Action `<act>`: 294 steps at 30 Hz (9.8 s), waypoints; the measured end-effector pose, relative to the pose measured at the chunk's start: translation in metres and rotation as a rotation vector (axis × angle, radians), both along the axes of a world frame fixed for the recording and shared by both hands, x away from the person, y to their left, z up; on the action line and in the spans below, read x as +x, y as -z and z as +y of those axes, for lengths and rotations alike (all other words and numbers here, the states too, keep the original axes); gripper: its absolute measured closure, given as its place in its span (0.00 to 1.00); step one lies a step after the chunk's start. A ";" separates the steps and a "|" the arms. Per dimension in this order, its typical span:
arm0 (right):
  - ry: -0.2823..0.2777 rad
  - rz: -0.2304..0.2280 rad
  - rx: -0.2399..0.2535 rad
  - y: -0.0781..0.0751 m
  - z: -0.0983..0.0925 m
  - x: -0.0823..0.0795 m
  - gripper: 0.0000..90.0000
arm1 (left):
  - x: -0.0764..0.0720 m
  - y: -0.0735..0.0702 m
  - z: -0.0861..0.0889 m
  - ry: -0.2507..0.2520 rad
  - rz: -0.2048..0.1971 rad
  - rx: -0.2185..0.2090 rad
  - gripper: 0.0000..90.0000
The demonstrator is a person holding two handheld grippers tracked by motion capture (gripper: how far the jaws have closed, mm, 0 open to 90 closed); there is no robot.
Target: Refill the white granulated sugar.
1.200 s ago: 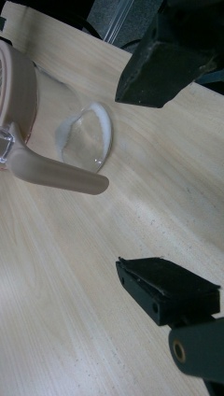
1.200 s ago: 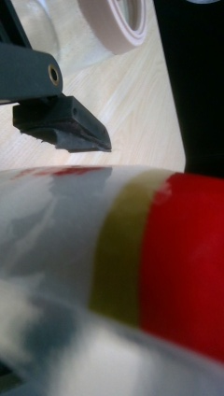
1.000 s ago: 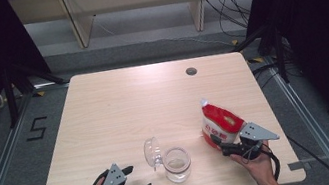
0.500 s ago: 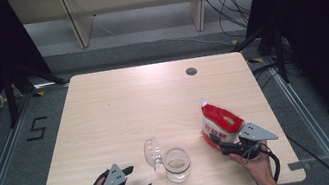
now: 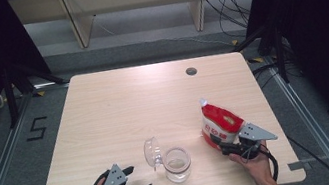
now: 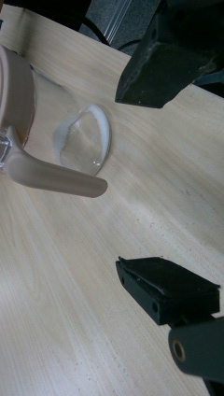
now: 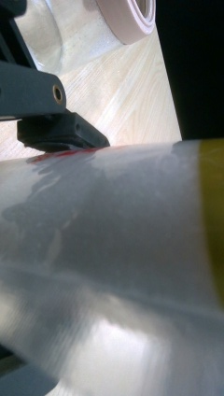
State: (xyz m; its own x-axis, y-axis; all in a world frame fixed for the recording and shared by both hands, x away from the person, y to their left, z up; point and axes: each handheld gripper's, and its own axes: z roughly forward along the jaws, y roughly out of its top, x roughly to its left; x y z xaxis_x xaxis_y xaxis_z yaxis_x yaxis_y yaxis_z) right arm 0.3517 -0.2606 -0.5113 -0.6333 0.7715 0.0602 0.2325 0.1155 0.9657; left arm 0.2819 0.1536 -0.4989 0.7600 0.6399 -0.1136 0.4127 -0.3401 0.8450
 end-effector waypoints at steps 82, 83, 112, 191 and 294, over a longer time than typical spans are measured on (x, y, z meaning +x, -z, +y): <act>-0.012 -0.297 -0.530 -0.064 0.021 -0.053 0.52 | 0.002 -0.001 0.006 -0.019 -0.027 0.021 0.18; -0.005 -0.299 -0.543 -0.065 0.022 -0.055 0.52 | 0.001 -0.001 0.005 -0.025 -0.025 0.008 0.18; -0.108 -0.497 -1.018 -0.079 0.051 -0.080 0.52 | 0.003 -0.001 0.007 -0.013 -0.037 0.027 0.18; -0.175 -0.800 -1.575 -0.072 0.067 -0.093 0.54 | 0.003 0.002 0.005 -0.026 -0.012 -0.002 0.18; -0.193 -0.852 -1.628 -0.074 0.065 -0.091 0.56 | 0.004 0.001 0.006 -0.003 -0.026 0.025 0.18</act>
State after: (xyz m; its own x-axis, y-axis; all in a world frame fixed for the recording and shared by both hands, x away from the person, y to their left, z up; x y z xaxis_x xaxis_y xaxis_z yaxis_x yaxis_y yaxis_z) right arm 0.2609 -0.1954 -0.4371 -0.1650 -0.3457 -0.9237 -0.3271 0.9027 -0.2795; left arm 0.2856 0.1596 -0.4996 0.7607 0.6444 -0.0779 0.3920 -0.3605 0.8464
